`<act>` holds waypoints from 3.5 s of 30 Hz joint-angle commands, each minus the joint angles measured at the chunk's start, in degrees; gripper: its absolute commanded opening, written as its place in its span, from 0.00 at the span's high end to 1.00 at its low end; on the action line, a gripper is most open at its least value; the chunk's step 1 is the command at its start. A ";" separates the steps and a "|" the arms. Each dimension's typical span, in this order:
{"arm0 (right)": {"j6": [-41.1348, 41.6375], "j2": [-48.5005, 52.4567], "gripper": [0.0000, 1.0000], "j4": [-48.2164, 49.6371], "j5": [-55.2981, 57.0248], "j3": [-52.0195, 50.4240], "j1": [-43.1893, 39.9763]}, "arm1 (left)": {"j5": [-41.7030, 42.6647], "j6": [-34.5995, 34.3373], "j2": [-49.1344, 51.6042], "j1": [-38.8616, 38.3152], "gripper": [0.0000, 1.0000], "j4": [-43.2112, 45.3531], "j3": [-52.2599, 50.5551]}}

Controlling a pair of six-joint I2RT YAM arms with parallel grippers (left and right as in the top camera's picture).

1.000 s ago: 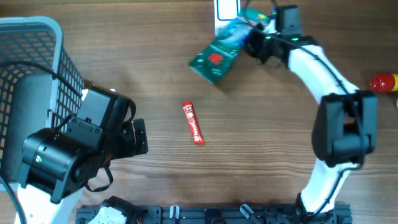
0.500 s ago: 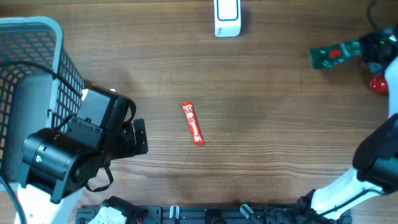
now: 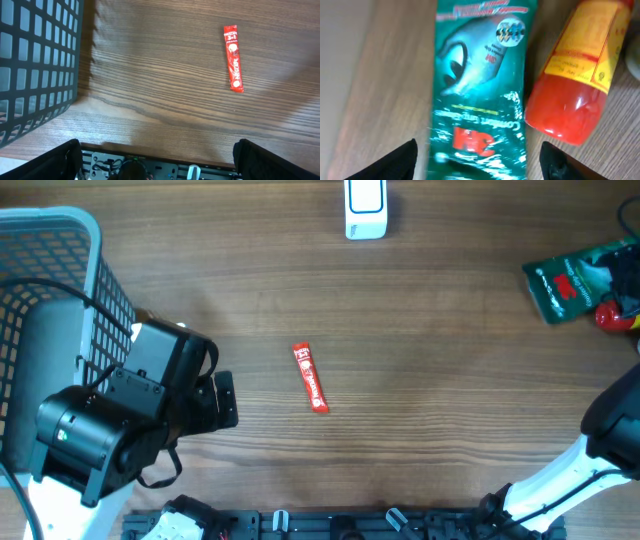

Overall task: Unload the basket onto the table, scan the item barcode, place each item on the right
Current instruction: 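Carry the glove pack right and drop it at the table edge, then move the right gripper to the red Nescafe stick and grasp it, then lift the Nescafe stick and hold it under the white scanner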

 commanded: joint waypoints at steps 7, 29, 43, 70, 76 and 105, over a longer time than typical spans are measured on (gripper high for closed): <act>-3.61 -15.54 0.00 -16.17 -19.89 3.48 6.64 | -0.70 -0.57 -0.13 0.17 0.00 -0.02 0.42; -17.11 -11.23 0.09 -6.60 1.68 -14.08 70.82 | -0.70 -0.57 -0.13 0.17 0.00 -0.02 0.42; -16.83 2.75 0.33 -5.66 5.86 -14.08 78.51 | -0.70 -0.57 -0.13 0.17 0.00 -0.02 0.42; -2.67 10.05 0.95 -9.40 11.72 -13.38 83.62 | -0.70 -0.57 -0.13 0.17 0.00 -0.02 0.42; -9.62 7.69 0.95 -16.52 -14.78 -5.60 77.81 | -0.70 -0.57 -0.13 0.17 0.00 -0.02 0.42; -12.46 1.46 0.96 -49.33 -90.33 -4.57 55.78 | -0.70 -0.57 -0.13 0.17 0.00 -0.02 0.42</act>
